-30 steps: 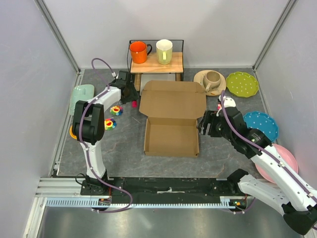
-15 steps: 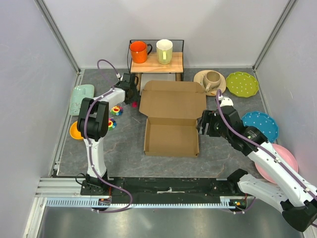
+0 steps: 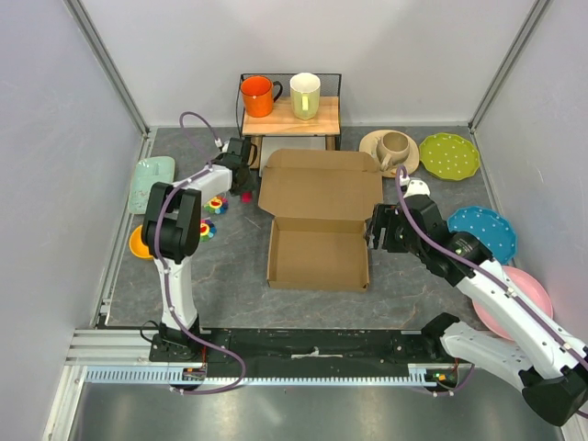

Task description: Fold the paper box

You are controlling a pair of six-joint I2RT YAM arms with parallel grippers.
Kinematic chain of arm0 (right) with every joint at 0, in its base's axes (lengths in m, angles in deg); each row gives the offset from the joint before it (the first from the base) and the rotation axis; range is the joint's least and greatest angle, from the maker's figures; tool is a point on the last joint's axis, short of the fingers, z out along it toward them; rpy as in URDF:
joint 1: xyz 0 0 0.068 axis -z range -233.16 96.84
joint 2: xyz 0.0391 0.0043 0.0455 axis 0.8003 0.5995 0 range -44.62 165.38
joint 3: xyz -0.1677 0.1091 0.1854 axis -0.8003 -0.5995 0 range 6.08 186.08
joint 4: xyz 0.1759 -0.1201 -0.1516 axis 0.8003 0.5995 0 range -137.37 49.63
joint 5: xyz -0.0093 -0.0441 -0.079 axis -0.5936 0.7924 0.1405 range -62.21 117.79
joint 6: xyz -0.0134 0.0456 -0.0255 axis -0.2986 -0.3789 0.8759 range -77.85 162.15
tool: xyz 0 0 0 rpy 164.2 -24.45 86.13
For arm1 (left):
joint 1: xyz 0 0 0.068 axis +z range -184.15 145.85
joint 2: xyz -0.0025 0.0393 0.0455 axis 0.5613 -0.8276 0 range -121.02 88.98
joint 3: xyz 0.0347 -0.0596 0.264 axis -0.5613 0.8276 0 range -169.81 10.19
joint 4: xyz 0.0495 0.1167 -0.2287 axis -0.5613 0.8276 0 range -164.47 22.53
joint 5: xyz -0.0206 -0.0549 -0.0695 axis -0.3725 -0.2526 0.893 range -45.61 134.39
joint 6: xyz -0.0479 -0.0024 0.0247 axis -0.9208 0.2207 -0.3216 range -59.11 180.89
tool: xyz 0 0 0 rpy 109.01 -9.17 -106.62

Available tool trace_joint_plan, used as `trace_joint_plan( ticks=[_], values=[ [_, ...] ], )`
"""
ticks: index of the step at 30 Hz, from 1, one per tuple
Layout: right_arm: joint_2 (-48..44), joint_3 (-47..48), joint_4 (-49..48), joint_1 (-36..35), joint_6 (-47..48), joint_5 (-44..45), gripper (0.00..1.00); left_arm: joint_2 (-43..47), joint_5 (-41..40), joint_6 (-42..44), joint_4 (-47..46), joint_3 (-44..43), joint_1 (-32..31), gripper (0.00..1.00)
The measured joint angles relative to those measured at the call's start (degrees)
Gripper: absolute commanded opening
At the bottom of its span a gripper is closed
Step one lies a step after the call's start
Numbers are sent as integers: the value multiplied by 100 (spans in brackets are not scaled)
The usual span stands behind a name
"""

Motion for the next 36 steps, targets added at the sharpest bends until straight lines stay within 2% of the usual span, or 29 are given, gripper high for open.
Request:
trace_joint_plan(
  ticks=[3,8,13,19,21,24,28,30,32,36],
  values=[
    [44,0,-24,0,17,-4,79,286,15,-42,-46,398,0,19],
    [46,0,-118,0,39,-20,79,1080,96,-238,-50,1390,-15,15],
    [-35,-37,-201,0,83,-33,79,2457,127,-424,22,2387,-131,14],
    [-105,-39,-302,0,164,-66,79,4116,11,-437,240,2592,-433,12],
    [-107,-39,-332,0,186,-66,79,4590,-66,-479,319,2590,-769,12],
    [-111,-39,-407,0,234,-66,79,5051,-210,-691,472,2590,-1762,12],
    [-122,-39,-483,0,273,-68,79,5056,-306,-1156,584,2610,-3246,12],
    [-157,-39,-496,0,273,-68,79,4900,-348,-1298,656,2618,-3757,12],
    [-225,-72,-529,0,273,-70,79,4607,-367,-1386,673,2618,-4120,13],
    [-361,-188,-520,0,271,-83,79,3871,-389,-1449,719,2621,-4321,20]
  ],
)
